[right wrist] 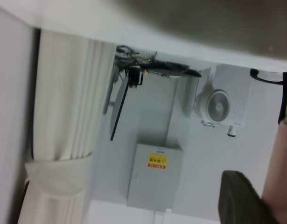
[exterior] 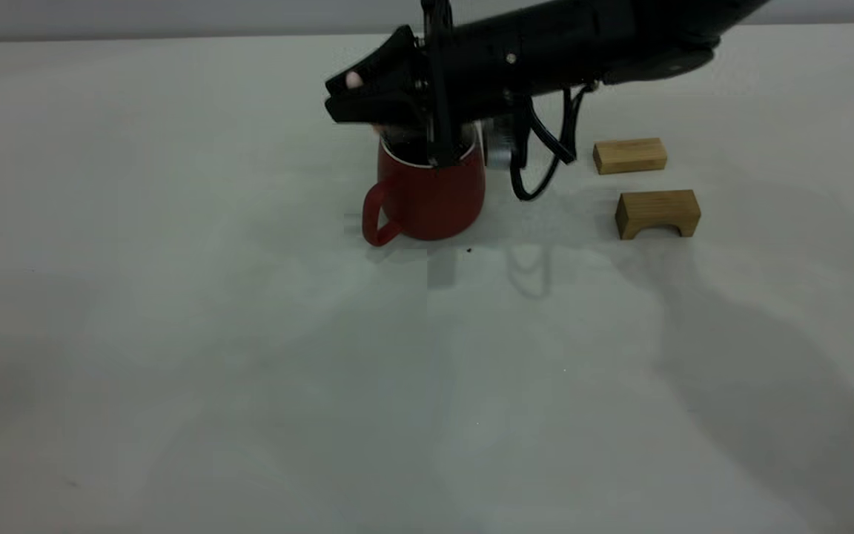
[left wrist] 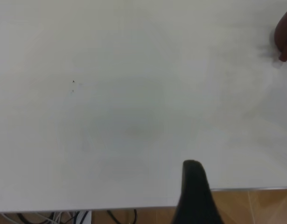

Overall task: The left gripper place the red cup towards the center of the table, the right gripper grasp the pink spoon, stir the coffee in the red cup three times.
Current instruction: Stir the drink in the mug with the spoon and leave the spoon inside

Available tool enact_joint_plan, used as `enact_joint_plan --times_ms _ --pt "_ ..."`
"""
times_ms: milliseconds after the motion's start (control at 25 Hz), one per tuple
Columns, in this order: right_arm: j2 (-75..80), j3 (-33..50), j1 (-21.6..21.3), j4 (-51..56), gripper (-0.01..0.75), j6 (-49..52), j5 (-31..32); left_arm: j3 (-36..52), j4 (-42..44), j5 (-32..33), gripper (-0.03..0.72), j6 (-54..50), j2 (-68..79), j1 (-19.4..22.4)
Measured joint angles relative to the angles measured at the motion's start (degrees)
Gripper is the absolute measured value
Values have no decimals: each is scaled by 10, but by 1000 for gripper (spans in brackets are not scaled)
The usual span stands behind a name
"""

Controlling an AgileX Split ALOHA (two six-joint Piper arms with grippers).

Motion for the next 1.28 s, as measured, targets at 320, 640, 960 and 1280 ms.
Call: enact_joint_plan --times_ms 320,640,960,1280 --pt "-22 59 -47 3 126 -21 -10 0 0 0 586 0 0 0" --pt "-20 46 -11 0 126 -3 -1 0 0 0 586 0 0 0" --pt "7 -29 -28 -1 126 2 1 0 0 0 586 0 0 0" --pt "-13 35 -46 0 126 5 -15 0 0 0 586 0 0 0"
